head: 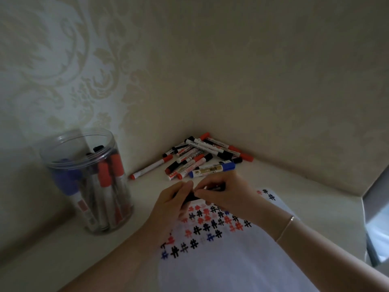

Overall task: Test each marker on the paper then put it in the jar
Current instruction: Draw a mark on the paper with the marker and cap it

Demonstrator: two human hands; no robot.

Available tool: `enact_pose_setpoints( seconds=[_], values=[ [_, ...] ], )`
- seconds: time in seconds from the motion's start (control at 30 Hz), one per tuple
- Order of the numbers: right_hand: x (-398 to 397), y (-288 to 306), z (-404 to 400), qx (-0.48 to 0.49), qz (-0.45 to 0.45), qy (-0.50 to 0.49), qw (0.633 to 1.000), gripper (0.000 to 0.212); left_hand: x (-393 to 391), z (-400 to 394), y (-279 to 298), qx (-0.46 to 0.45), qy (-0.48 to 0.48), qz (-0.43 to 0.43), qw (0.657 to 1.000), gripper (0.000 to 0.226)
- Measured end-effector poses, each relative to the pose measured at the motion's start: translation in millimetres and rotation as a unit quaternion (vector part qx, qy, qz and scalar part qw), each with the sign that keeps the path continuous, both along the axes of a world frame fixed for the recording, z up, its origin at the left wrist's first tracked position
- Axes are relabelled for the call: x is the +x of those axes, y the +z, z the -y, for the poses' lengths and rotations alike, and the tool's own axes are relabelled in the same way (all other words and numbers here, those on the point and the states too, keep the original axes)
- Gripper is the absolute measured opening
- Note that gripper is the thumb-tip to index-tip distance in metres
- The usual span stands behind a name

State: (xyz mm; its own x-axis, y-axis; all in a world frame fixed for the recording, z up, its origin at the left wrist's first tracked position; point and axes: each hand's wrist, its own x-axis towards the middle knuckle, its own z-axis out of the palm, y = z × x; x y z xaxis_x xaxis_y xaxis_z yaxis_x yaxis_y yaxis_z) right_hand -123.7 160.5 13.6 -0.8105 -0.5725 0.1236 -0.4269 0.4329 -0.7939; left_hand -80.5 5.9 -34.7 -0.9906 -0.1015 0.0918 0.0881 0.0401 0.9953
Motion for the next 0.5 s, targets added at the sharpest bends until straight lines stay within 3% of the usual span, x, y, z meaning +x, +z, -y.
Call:
enact_pose_setpoints(
  seconds=[0.17,0.33,0.43,0.5],
  values=[
    [3.1,0.3,16.1,0.004,-0.003,-0.023,1.0,0.008,-3.4,2.7,-2.0,0.023,0.04,0.023,0.999,0.037],
    [15.8,-1.9,17.4,-0.089,0.117,-0.074,0.986,0.017,-7.2,4.5,-6.4,-0.052,0.086,0.004,0.995,0.03],
    [16.7,5.9,18.2,-0.187,0.195,-0.083,0.959,0.027,-3.0,9.4,14.0,-0.127,0.106,-0.045,0.985,0.032],
    [17.3,19.7,24.7,-0.277,0.269,-0.069,0.92,0.025,3.0,16.0,47.4,-0.167,0.114,-0.097,0.975,0.035]
  ],
)
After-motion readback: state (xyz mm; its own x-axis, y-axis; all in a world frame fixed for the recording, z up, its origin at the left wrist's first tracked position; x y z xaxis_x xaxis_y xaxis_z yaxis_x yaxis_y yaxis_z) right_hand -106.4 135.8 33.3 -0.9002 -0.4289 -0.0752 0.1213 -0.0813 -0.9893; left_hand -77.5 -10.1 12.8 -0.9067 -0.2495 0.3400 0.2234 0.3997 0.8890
